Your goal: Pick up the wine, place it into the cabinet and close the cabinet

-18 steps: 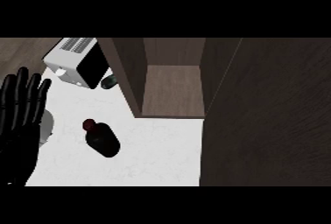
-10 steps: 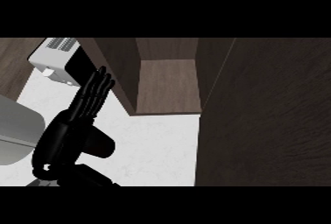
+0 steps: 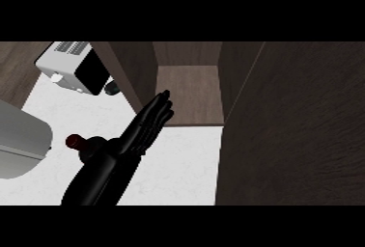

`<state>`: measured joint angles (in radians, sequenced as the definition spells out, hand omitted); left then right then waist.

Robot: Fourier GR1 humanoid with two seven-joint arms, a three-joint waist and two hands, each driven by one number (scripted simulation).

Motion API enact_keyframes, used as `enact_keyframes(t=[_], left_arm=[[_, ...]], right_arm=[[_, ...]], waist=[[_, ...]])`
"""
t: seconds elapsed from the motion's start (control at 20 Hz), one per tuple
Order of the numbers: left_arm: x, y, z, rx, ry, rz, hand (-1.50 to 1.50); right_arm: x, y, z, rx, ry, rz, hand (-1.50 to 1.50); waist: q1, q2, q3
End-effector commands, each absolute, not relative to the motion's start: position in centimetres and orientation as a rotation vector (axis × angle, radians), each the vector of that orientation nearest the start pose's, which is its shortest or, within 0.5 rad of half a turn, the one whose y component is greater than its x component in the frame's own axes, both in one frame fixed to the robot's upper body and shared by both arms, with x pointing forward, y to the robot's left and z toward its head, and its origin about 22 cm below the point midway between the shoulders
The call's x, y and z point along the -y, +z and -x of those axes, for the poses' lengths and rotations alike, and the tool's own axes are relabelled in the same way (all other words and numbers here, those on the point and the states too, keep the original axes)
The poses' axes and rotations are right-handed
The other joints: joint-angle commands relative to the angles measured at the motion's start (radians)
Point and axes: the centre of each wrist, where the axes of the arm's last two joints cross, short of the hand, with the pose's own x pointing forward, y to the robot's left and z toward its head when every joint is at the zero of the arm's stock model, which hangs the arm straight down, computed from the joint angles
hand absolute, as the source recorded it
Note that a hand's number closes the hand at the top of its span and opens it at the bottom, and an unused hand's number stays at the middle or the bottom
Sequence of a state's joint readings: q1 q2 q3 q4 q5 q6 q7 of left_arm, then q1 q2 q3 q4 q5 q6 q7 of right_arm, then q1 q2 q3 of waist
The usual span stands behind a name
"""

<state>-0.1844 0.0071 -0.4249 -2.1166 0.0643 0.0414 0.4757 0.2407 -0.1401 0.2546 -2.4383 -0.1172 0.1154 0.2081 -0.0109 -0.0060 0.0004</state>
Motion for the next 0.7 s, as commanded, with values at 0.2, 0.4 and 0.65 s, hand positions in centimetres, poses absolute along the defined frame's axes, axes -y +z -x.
enact_keyframes(t=[0.2,0.4,0.65], left_arm=[[-10.6,20.0,-16.4,1.731,-0.388,0.468,-1.5],[-10.3,20.0,-14.9,1.71,-0.365,0.456,-1.5],[-9.2,20.4,-14.6,1.696,-0.337,0.437,-1.5]], right_arm=[[20.3,18.8,-9.4,1.953,0.282,-0.33,-1.5],[20.6,18.6,-9.6,1.954,0.264,-0.321,-1.5],[20.7,19.3,-9.0,1.943,0.266,-0.323,-1.5]], waist=[[0.003,0.001,0.0],[0.007,0.002,0.0],[0.004,0.002,0.0]])
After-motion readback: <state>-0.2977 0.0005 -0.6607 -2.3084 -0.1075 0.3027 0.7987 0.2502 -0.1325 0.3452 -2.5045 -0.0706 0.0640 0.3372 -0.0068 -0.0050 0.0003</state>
